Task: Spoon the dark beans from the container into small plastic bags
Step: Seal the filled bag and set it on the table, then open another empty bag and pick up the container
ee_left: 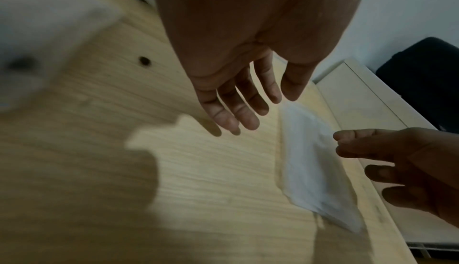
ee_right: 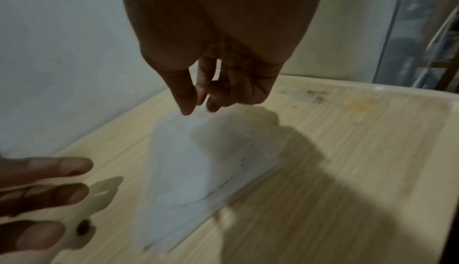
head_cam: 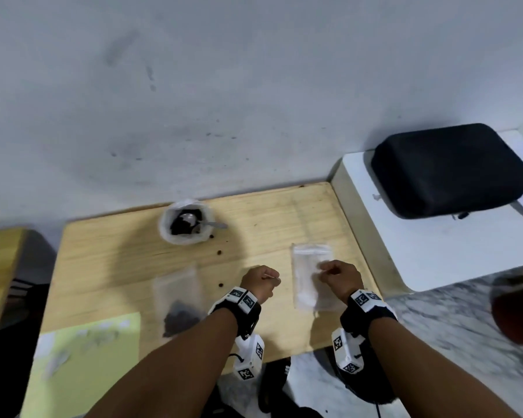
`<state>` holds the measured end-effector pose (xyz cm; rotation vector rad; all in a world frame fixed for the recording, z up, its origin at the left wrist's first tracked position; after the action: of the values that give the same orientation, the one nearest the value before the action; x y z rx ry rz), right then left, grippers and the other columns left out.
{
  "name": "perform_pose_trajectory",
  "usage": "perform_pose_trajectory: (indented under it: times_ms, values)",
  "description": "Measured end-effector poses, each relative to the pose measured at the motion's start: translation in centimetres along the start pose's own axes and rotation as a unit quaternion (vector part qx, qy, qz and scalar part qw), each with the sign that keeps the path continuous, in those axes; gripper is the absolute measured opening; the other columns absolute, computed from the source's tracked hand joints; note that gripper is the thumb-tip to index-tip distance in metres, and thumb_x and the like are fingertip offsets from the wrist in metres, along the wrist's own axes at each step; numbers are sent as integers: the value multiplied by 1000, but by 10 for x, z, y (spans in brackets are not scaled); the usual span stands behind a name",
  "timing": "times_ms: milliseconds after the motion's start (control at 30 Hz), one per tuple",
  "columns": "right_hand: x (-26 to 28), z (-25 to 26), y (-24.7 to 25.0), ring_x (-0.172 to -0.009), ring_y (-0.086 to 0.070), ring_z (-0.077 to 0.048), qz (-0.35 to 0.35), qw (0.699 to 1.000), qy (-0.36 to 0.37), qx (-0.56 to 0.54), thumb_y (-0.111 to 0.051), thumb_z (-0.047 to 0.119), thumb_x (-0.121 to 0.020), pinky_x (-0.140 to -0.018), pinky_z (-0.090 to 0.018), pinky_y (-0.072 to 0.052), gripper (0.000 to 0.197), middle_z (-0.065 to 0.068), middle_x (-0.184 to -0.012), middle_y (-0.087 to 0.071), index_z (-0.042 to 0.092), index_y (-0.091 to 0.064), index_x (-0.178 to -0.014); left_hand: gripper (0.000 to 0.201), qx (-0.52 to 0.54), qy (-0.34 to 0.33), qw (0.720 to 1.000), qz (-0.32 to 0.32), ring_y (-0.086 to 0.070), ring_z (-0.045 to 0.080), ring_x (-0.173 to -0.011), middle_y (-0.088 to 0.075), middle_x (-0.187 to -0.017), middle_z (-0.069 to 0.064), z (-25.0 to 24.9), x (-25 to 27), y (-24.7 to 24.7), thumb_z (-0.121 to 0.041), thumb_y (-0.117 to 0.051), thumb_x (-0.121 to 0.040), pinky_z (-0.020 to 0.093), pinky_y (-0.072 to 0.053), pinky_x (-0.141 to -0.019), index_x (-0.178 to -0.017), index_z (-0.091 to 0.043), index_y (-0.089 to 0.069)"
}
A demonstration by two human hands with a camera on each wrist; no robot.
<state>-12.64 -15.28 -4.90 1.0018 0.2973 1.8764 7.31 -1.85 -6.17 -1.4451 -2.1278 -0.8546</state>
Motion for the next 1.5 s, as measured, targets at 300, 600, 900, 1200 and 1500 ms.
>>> perform_pose_trajectory:
  times_ms: [300, 600, 900, 1200, 1500]
  values:
    - [-25, -25, 17, -88, -62, -19, -22, 999, -37, -10, -86, 30, -69, -77, -24, -44, 49, 2, -91, -65, 25, -55, -106, 32, -62, 6, 998, -27, -58, 21, -110, -60, -119, 1, -31, -28, -57, -20, -67, -82, 32, -46, -97, -114, -19, -63]
    - [-41, -32, 25, -78, -66, -23, -50, 996, -29, -67, -89, 17, -63, -83, -34, -55, 31, 1, -74, -66, 23, -64, -81, 30, -73, 10, 997, -37, -63, 25, -103, -65, -116, 8, -30, -34, -59, -16, -67, -80, 33, -50, -93, -109, -16, -67]
    - [-25, -9, 46, -86, -65, -23, -75, 989, 18, -126, -71, 8, -78, -84, -30, -51, 14, -1, -83, -72, 20, -72, -71, 25, -31, -27, 998, -47, -56, 14, -98, -57, -113, 0, -38, -28, -53, -10, -64, -81, 22, -42, -83, -101, -25, -69]
    - [7, 56, 27, -44, -45, -5, 53, 980, 45, -185, -70, -3, -80, -41, -13, -34, 13, 11, -48, -55, 10, -70, -80, 24, 60, -133, 978, -149, -65, 20, -75, -70, -84, -1, -78, -8, 17, -5, -64, -80, 30, -55, -67, -77, -28, -69]
    - [29, 180, -30, -91, -63, -10, 30, 976, 212, -40, -76, 15, -77, -78, -25, -44, 26, 9, -93, -69, 30, -69, -96, 36, -48, -223, 959, -170, -63, 11, -76, -71, -85, -5, -84, 23, 126, 8, -50, -81, 23, -50, -75, -77, -21, -71]
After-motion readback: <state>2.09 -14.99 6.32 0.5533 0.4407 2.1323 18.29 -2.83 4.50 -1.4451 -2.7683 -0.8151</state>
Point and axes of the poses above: each hand's wrist, its own x-axis away from the middle knuckle, its own y-axis out of the back of the hand, z = x × y, the point moved 9 cm from there along -x, towards the middle knuckle
